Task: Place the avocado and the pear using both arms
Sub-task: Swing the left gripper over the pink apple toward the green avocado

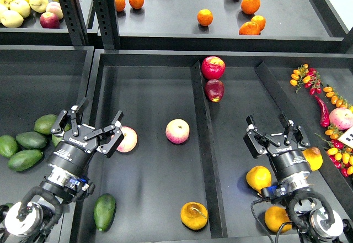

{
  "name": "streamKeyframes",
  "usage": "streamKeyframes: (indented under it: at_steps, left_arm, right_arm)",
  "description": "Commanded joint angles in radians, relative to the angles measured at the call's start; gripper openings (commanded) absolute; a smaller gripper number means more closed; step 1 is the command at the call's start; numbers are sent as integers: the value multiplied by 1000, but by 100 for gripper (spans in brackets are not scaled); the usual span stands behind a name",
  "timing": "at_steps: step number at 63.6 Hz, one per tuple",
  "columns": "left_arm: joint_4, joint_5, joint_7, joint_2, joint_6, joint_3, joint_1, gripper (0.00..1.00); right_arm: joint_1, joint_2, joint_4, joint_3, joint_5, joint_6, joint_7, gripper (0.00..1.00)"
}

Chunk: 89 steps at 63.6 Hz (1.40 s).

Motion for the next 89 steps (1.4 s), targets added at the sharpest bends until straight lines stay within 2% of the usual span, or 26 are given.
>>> streamKeyframes:
  at_steps: [1,15,25,37,72,80,87,89]
  left_arm:
    - [0,0,0,0,-6,-5,-12,99]
    - [0,69,0,0,-7,-17,-11,99]
    - [0,86,3,0,-41,-4,-11,100]
    - [0,85,18,0,-41,1,-11,100]
    - [0,89,20,0,-42,3,-2,100]
    - [3,192,60,0,-41,7,-17,100]
    - [23,278,162,4,-38,16,-63,100]
    - [26,287,179,24,-36,22,-72,100]
  right_arm:
    - [2,0,1,-47,0,37,0,100]
    - [4,0,1,-90,-1,63,0,100]
    - [5,0,1,-81,-1,63,0,100]
    - [2,0,1,-79,-1,73,0,100]
    - [-6,0,1,-46,-5,131,2,100]
    - [-6,0,1,0,-6,129,11,100]
    - [-6,0,1,28,-5,129,9,100]
    - [-6,0,1,31,-5,129,11,100]
